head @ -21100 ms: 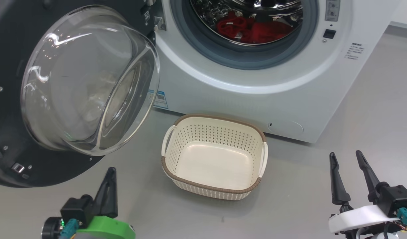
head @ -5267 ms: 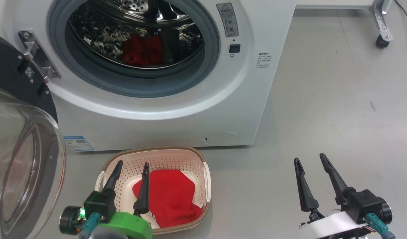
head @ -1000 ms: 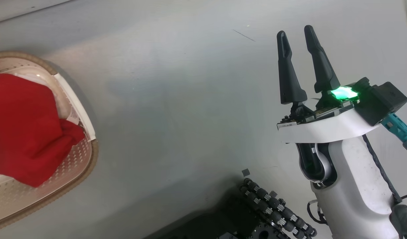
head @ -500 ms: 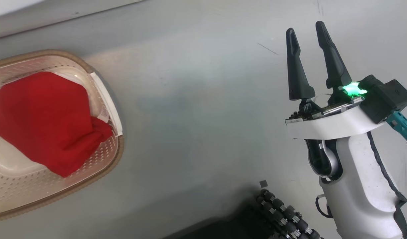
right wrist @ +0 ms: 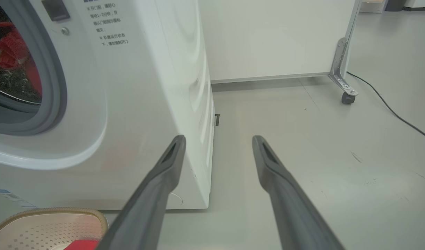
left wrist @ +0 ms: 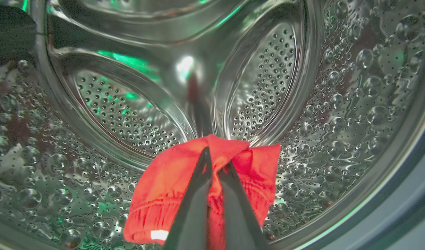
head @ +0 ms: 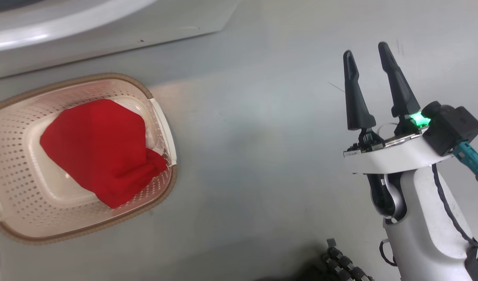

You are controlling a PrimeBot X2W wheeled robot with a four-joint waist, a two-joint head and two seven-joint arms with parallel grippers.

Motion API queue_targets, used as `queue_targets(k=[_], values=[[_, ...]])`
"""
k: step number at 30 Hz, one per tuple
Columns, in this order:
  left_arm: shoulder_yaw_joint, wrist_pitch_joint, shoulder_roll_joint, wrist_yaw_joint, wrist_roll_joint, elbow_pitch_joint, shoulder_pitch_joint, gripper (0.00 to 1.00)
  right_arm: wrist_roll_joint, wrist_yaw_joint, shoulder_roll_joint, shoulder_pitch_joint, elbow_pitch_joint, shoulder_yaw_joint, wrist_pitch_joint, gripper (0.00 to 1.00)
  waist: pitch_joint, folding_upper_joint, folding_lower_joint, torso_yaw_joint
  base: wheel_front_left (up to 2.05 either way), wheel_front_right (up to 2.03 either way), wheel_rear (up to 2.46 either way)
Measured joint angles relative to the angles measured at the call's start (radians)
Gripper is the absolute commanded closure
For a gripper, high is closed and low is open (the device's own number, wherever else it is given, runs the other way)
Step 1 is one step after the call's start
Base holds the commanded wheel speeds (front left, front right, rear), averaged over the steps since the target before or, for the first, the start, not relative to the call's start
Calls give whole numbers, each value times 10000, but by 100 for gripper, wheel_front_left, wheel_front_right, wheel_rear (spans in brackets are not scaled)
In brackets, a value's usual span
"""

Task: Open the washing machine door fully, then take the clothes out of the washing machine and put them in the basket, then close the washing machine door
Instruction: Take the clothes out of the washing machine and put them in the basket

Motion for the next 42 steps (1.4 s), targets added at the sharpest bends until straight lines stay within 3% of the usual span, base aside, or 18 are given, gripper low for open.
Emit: queue_targets(k=[14,29,42], values=[[-4,-2107,-685,102,-188,-809,2508,100,-395,36,-6,1024,280,-117,0,0,-1654,0,0,808,0,0,0],[-384,-2259,-1252,178,290,-2362,4815,100,-579,40,-8,2068,418,-178,0,0,-3306,0,-1,1441,0,0,0],[-1400,-2257,-2226,228,125,-3060,7254,100,-859,13,-8,2944,339,-288,0,0,-4426,0,-1,2357,0,0,0]])
